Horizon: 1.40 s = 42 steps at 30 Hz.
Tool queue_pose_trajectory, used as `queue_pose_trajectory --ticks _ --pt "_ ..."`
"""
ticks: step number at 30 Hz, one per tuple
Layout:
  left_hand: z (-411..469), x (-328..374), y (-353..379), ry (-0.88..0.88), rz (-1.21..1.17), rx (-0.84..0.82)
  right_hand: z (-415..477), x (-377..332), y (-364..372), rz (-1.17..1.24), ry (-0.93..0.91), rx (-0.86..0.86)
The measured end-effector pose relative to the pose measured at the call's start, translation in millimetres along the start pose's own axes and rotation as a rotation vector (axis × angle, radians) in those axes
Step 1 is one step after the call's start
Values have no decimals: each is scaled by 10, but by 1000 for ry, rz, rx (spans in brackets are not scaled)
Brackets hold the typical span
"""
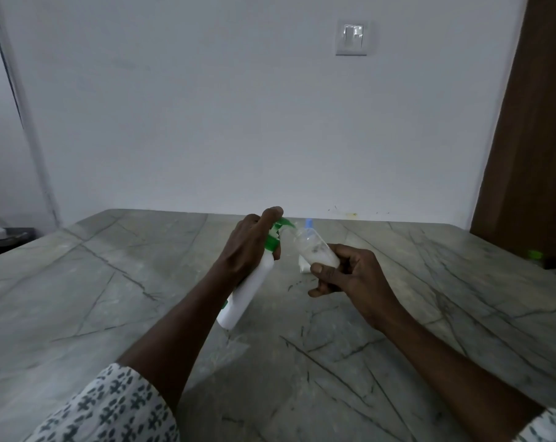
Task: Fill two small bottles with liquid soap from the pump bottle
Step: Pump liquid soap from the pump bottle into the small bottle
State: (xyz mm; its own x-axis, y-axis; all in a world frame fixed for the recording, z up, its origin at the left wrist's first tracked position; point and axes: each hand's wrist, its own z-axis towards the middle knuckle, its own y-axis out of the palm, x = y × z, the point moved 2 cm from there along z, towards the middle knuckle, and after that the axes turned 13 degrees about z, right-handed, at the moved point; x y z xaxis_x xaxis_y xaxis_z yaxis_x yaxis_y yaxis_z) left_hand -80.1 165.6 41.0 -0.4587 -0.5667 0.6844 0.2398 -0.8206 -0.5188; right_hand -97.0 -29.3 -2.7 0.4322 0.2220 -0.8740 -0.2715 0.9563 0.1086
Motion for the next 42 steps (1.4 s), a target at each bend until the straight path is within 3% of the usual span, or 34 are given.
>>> queue_pose_trajectory --ticks 42 --pt "-5 23 34 -12 59 5 -29 10 -16 4 -12 21"
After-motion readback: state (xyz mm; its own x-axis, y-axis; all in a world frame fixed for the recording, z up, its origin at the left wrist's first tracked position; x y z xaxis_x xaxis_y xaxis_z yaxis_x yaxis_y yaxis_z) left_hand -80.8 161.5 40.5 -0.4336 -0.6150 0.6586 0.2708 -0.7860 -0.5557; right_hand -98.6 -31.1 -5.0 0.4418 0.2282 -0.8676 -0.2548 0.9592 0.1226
